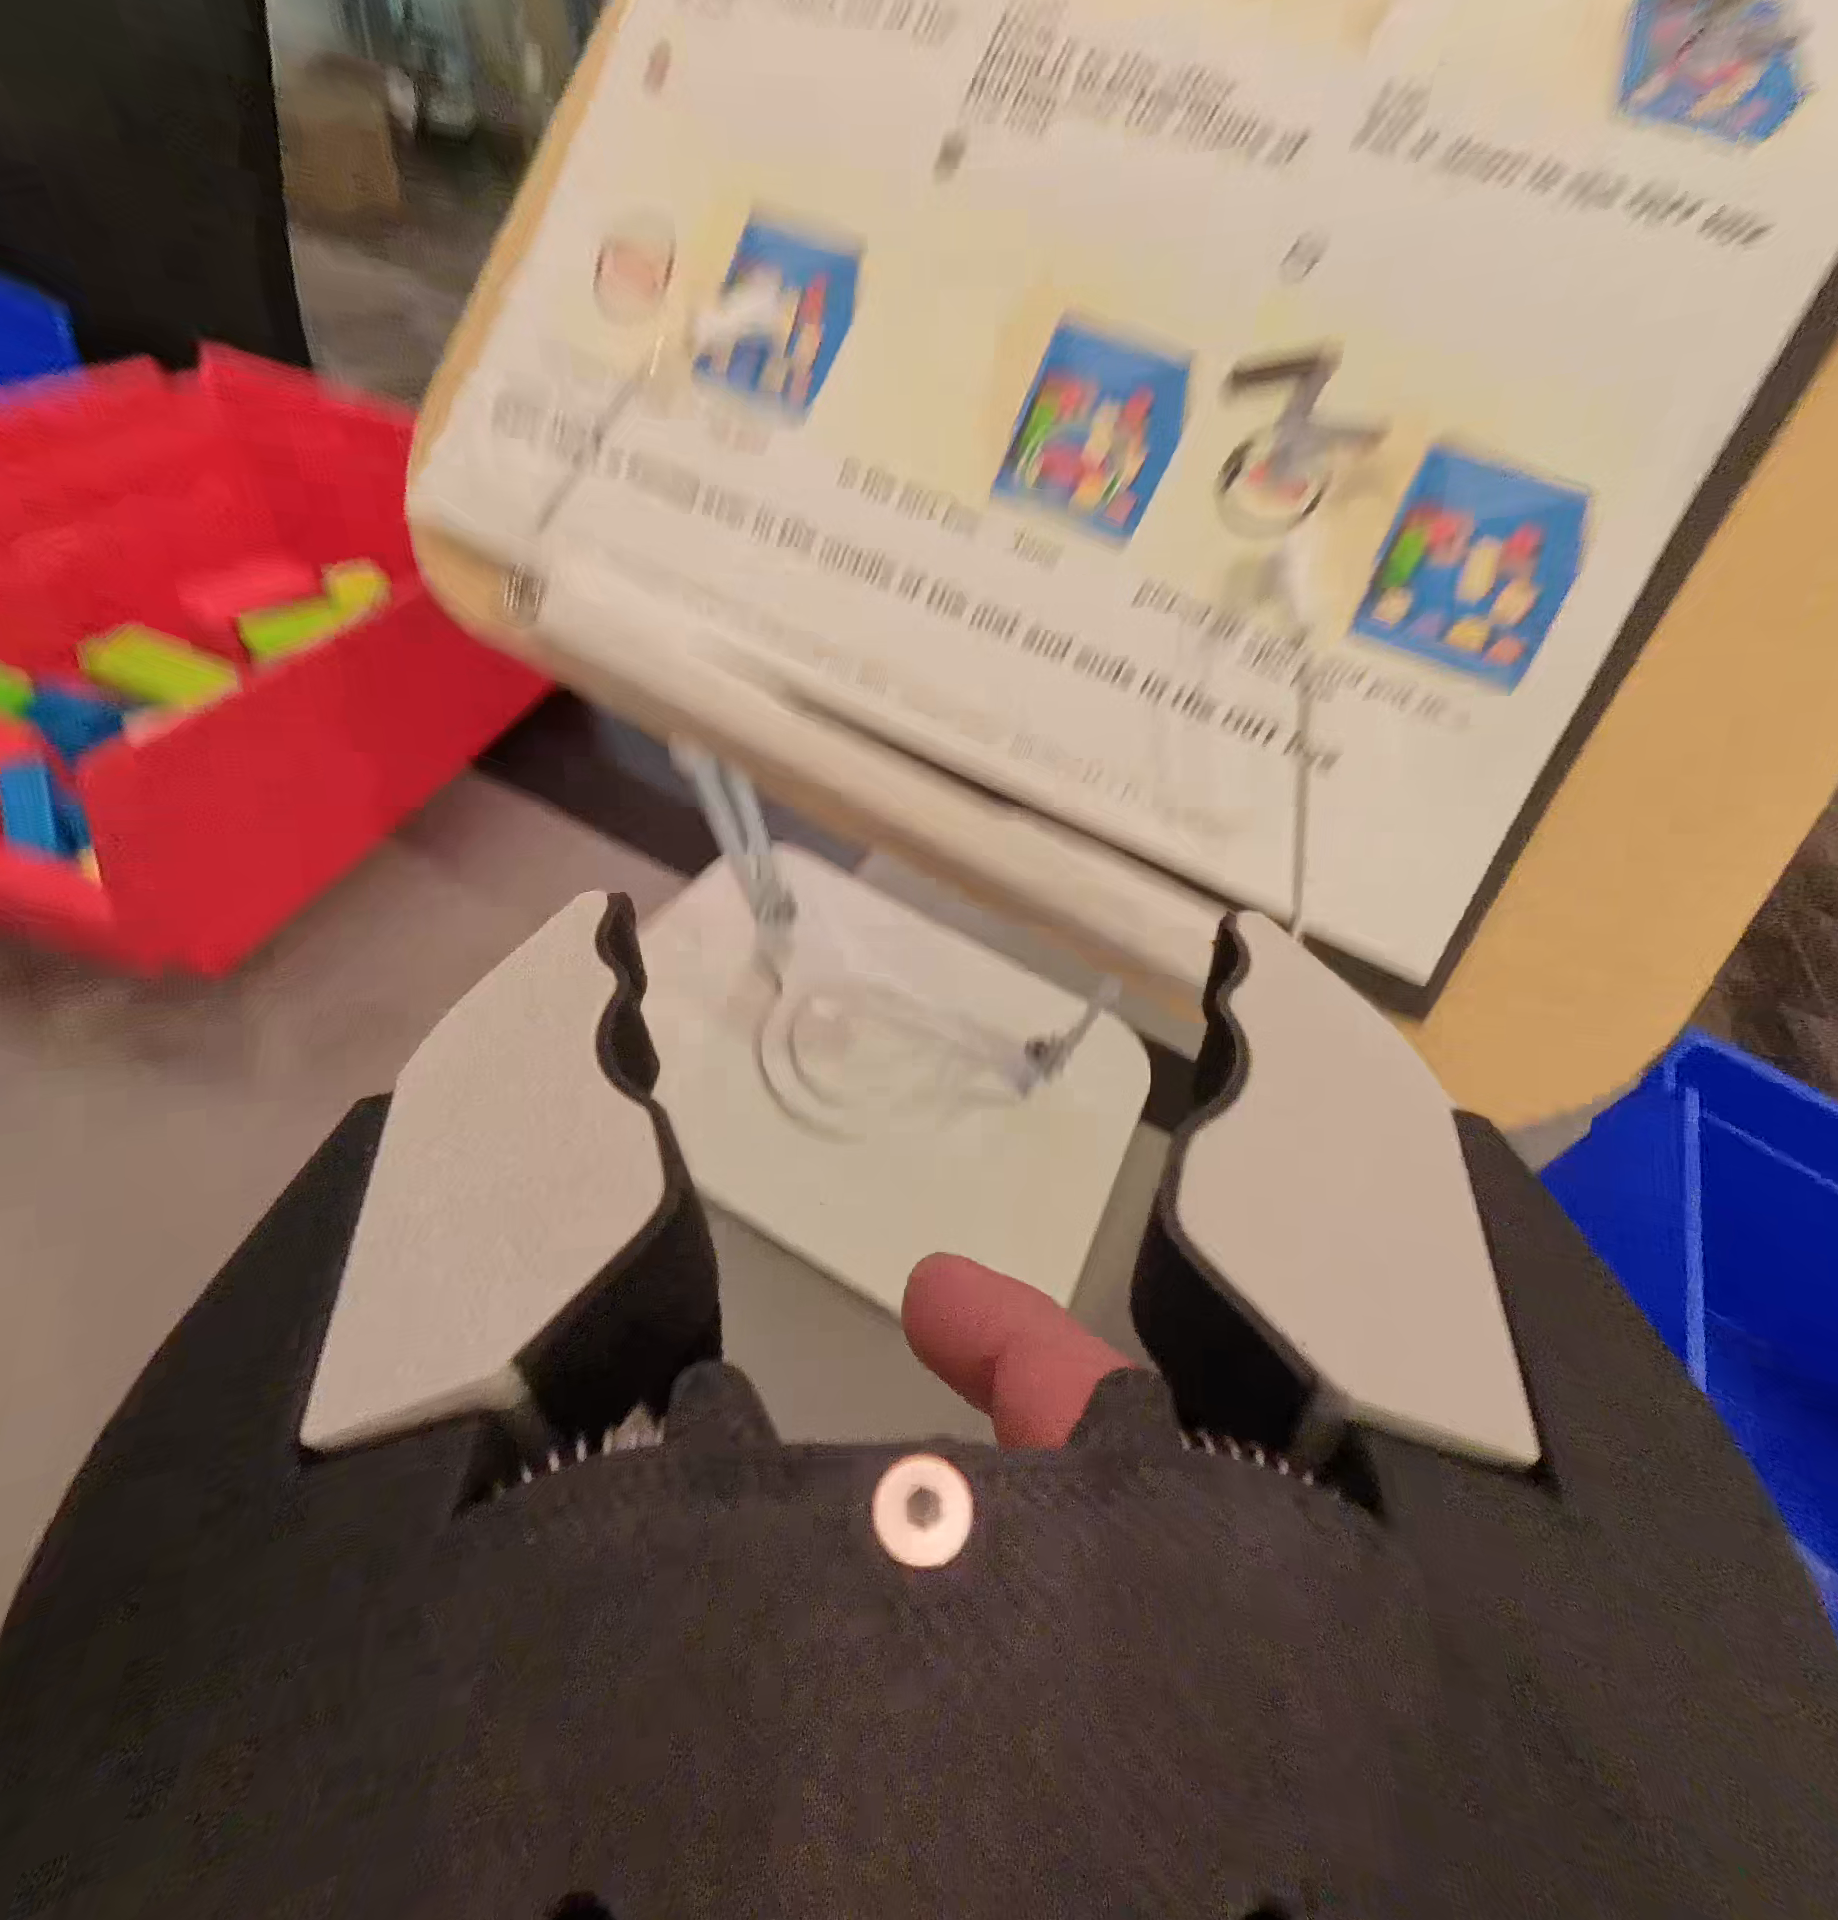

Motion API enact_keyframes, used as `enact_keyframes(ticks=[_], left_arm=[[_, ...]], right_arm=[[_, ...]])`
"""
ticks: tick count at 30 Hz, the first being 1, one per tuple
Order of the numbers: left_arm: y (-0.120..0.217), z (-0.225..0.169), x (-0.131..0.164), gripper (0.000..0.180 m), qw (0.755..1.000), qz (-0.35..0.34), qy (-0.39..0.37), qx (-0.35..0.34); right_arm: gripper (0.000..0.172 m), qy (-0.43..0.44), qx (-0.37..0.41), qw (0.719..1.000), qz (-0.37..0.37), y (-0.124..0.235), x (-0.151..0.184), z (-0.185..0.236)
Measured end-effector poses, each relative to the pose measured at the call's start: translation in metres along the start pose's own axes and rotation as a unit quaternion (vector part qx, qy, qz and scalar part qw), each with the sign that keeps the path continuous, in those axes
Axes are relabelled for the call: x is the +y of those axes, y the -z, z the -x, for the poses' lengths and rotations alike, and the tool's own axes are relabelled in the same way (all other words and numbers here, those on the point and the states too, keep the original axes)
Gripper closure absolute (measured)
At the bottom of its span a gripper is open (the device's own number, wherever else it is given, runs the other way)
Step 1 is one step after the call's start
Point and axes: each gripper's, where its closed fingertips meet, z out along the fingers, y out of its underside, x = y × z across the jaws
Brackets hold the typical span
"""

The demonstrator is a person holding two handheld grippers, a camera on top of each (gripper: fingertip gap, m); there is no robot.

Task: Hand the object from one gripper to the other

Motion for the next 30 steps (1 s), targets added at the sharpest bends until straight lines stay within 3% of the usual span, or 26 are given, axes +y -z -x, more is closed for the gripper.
enact_keyframes(ticks=[4, 6, 8, 12, 19, 26, 30], left_arm=[[-0.020, 0.029, 0.009, 0.088, 0.995, -0.002, 0.061, -0.081], [-0.021, 0.035, 0.025, 0.088, 0.990, 0.001, 0.101, -0.095], [-0.023, 0.032, 0.039, 0.090, 0.992, 0.001, 0.089, -0.093], [-0.024, 0.021, 0.062, 0.089, 0.998, 0.018, 0.013, -0.067], [-0.017, 0.066, 0.103, 0.085, 0.994, 0.066, -0.027, -0.086], [-0.013, 0.084, 0.094, 0.085, 0.991, 0.055, -0.081, -0.089], [-0.023, 0.065, 0.054, 0.087, 0.994, 0.012, -0.069, -0.080]], right_arm=[[0.075, -0.105, -0.009, 0.990, -0.089, -0.012, -0.028, -0.013], [0.081, -0.129, -0.014, 0.982, -0.139, -0.014, -0.030, -0.015], [0.082, -0.139, -0.032, 0.976, -0.166, -0.017, -0.024, -0.009], [0.081, -0.077, -0.032, 0.984, -0.158, -0.020, -0.013, 0.002], [0.082, 0.029, -0.027, 0.988, -0.149, -0.004, -0.020, -0.003], [0.081, 0.068, 0.010, 0.987, -0.145, 0.011, -0.022, -0.041], [0.081, 0.063, 0.029, 0.986, -0.151, 0.017, -0.026, -0.065]])
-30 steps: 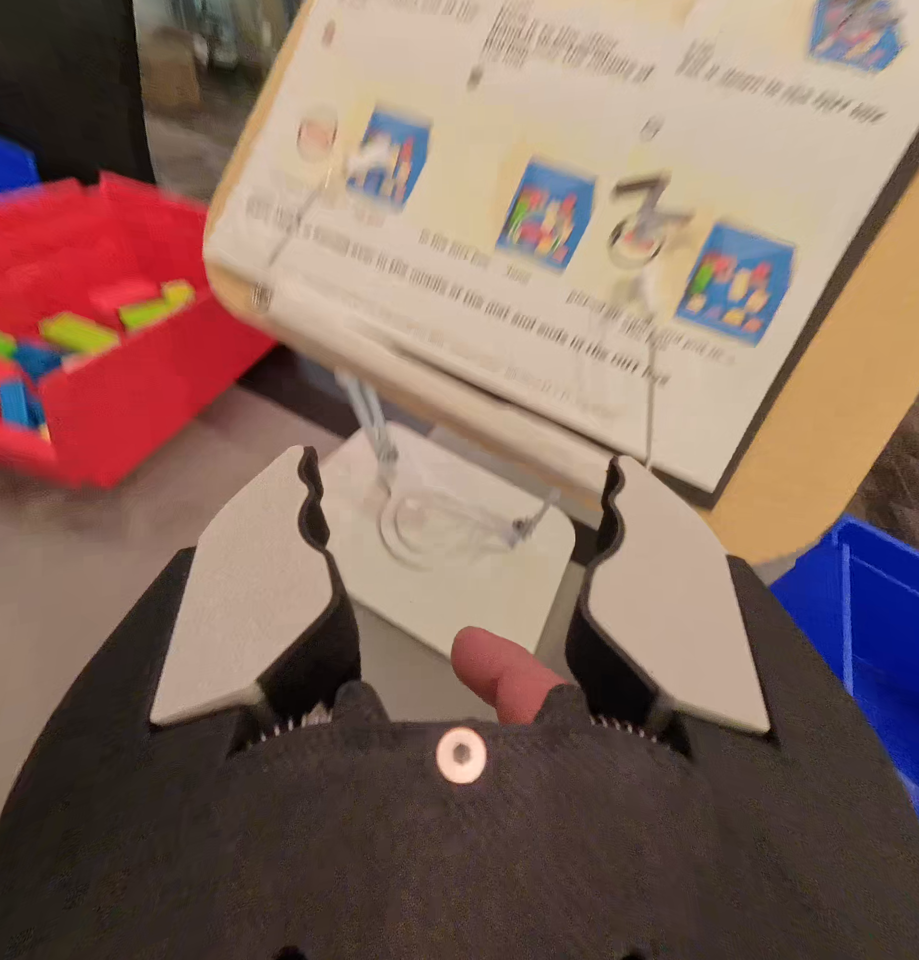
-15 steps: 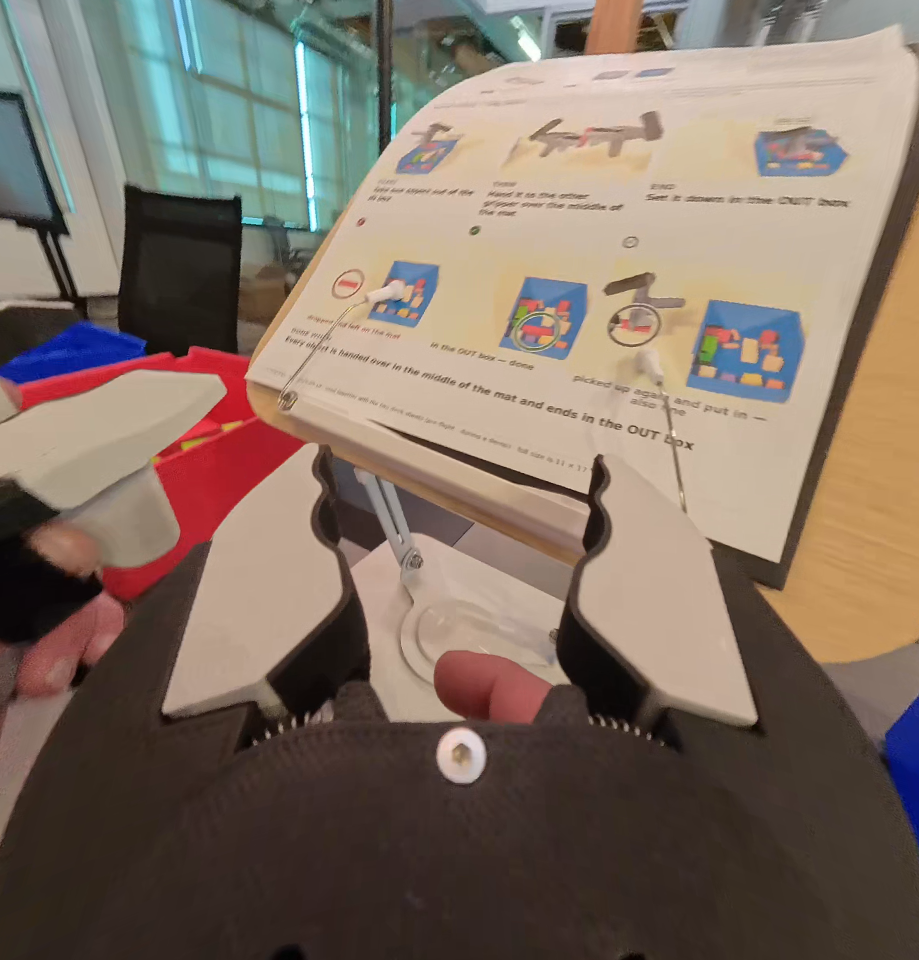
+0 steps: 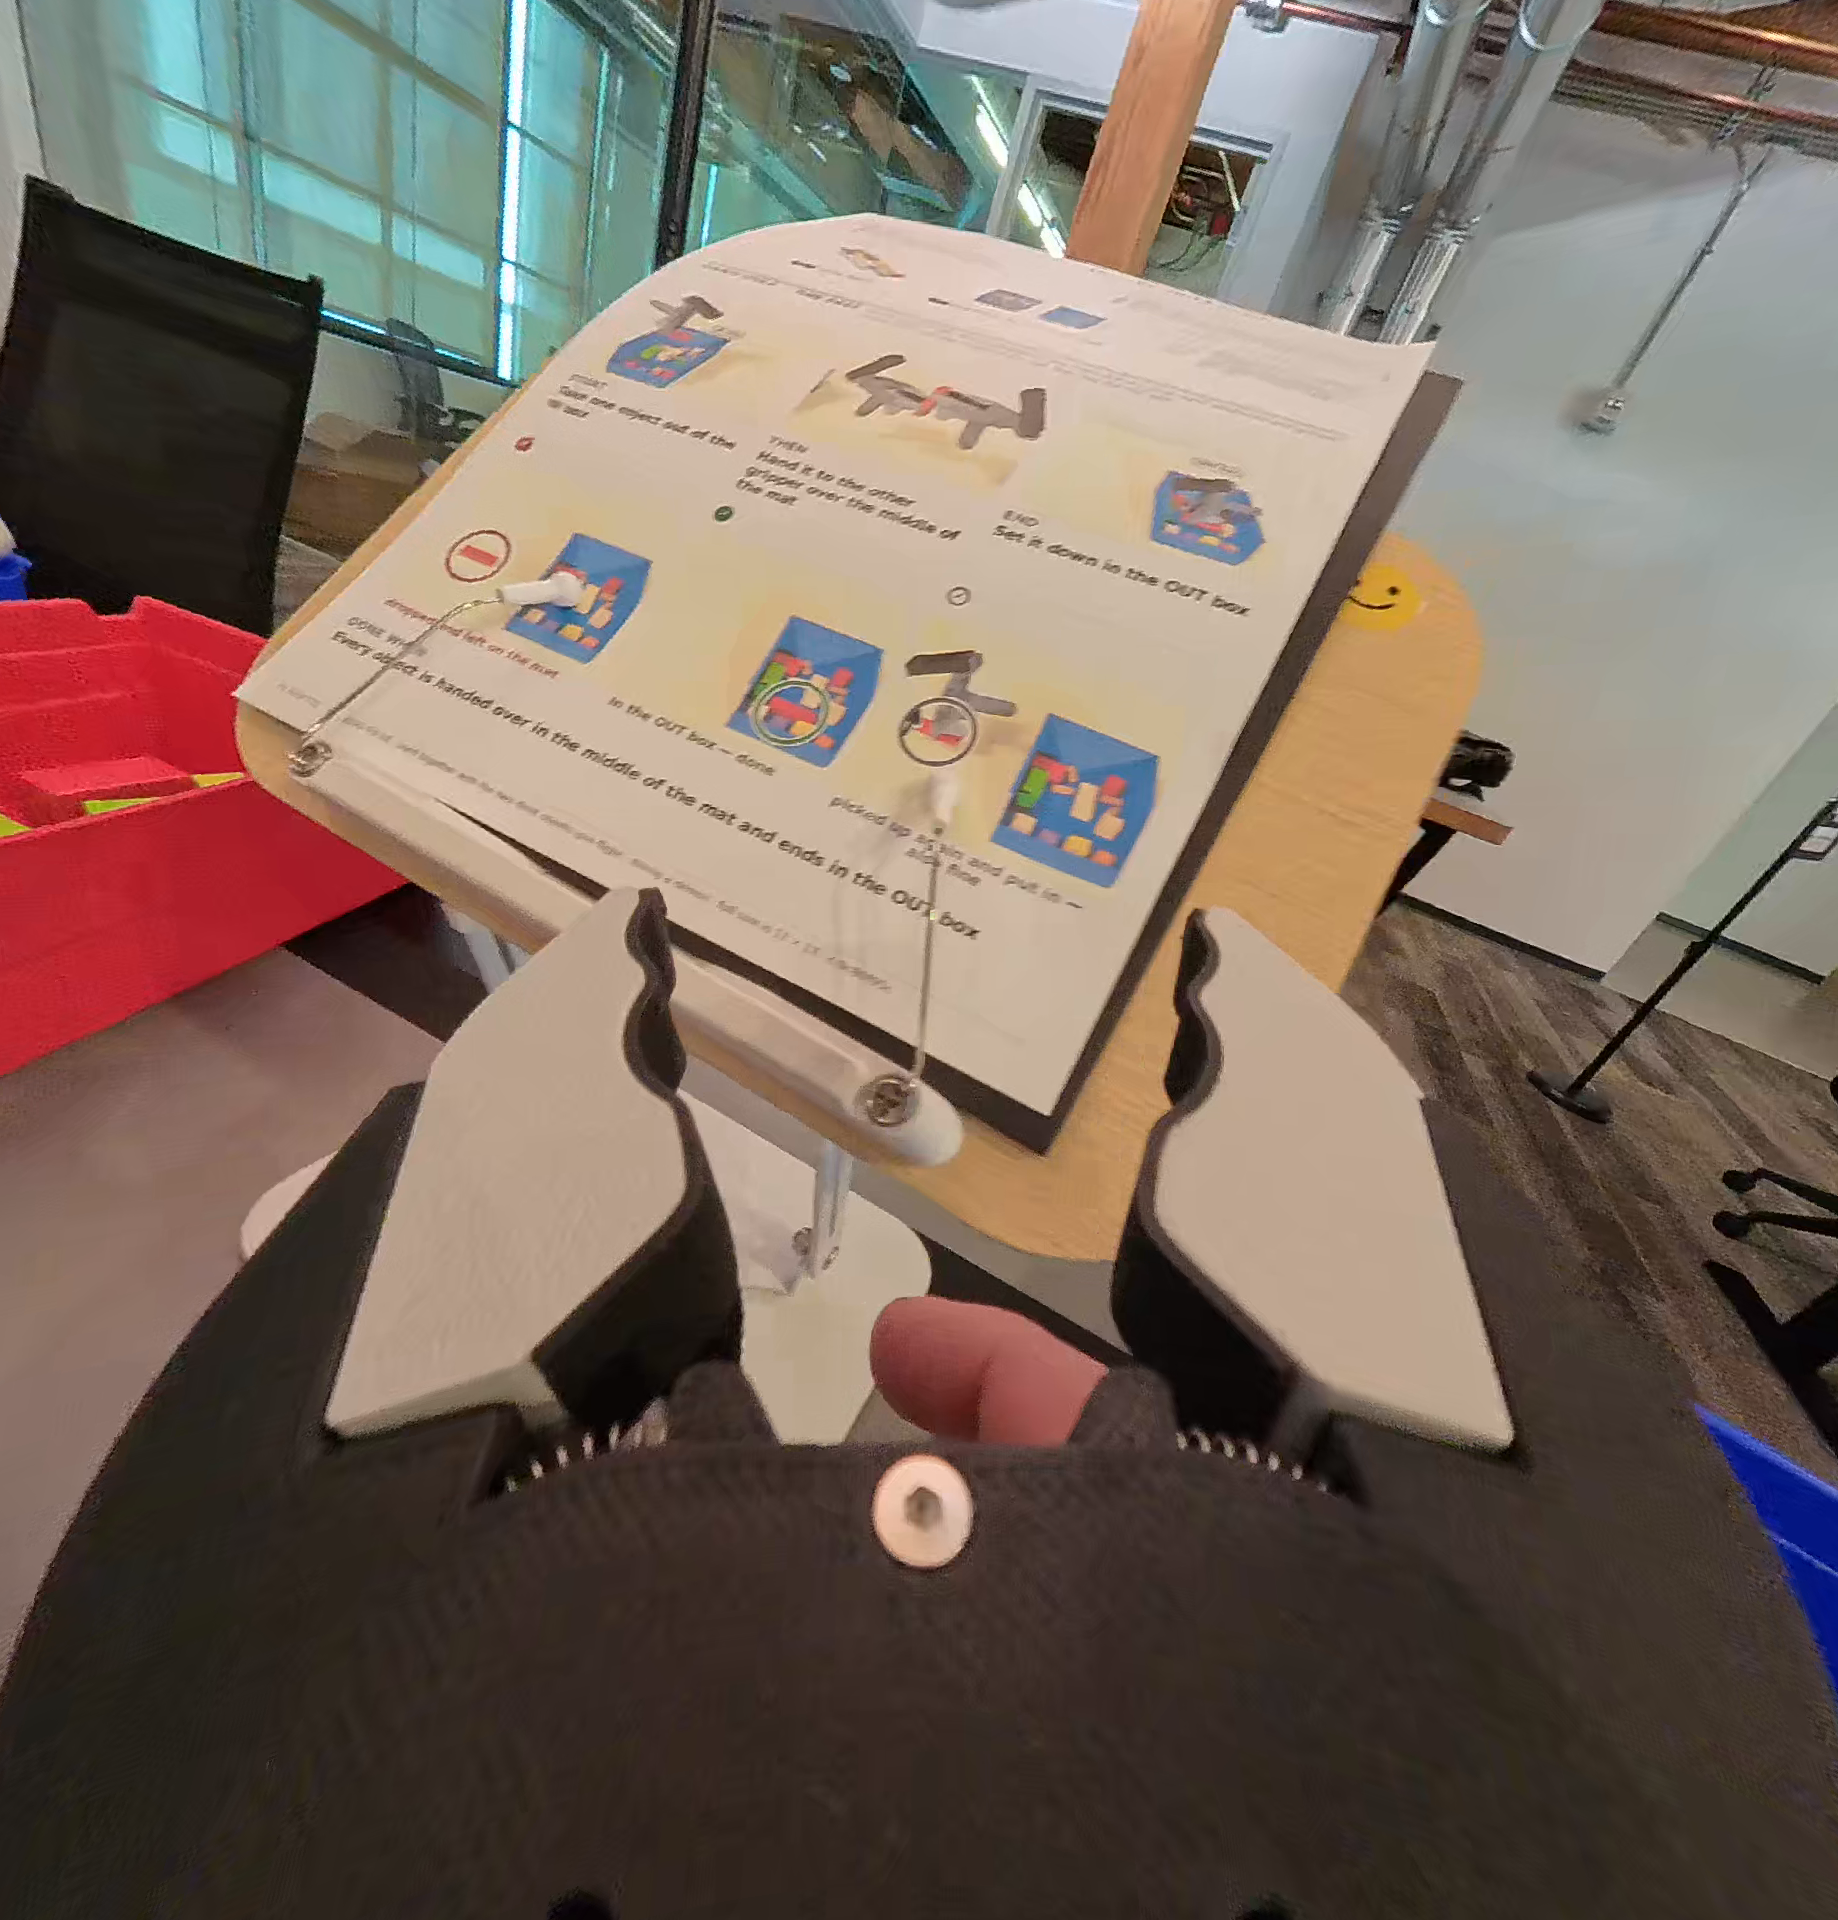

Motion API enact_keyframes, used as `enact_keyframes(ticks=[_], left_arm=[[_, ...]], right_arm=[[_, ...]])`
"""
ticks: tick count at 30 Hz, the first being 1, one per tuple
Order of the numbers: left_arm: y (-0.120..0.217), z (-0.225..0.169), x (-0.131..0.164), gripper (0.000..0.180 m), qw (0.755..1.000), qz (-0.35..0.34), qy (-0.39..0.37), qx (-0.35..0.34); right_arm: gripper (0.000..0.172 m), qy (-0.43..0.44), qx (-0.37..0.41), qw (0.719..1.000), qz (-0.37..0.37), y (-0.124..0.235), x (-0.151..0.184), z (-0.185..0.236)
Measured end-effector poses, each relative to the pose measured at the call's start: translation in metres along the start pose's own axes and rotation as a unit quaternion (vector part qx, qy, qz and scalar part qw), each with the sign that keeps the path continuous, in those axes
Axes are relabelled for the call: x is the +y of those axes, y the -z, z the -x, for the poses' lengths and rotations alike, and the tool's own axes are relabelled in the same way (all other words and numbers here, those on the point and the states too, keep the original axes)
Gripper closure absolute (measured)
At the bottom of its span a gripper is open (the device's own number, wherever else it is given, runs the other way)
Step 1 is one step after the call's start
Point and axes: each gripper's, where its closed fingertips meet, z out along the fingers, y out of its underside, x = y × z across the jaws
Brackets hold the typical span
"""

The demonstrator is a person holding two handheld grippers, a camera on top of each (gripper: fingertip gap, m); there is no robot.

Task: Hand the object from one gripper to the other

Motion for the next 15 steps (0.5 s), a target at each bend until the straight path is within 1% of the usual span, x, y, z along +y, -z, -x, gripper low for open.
enact_keyframes(ticks=[3, 5, 7, 9, 11, 15], left_arm=[[-0.001, -0.046, -0.036, 0.087, 0.998, -0.034, 0.035, 0.032], [0.000, -0.064, -0.038, 0.087, 0.998, -0.044, 0.020, 0.046], [0.002, -0.062, -0.019, 0.088, 0.998, -0.032, 0.023, 0.053], [-0.001, -0.049, -0.001, 0.087, 0.999, -0.005, 0.023, 0.047], [-0.004, -0.030, -0.004, 0.088, 0.999, -0.012, 0.016, 0.029], [-0.009, -0.009, 0.000, 0.088, 1.000, -0.012, -0.011, 0.016]], right_arm=[[0.081, -0.001, -0.002, 1.000, 0.001, 0.001, 0.001, -0.002], [0.081, 0.007, -0.007, 1.000, -0.001, 0.000, 0.000, 0.003], [0.081, 0.001, -0.019, 1.000, -0.002, -0.003, 0.000, 0.010], [0.081, 0.011, -0.030, 0.999, 0.004, -0.006, 0.003, 0.017], [0.081, 0.020, -0.032, 0.999, 0.010, -0.008, 0.006, 0.019], [0.080, 0.001, -0.030, 1.000, 0.007, -0.005, 0.007, 0.009]])
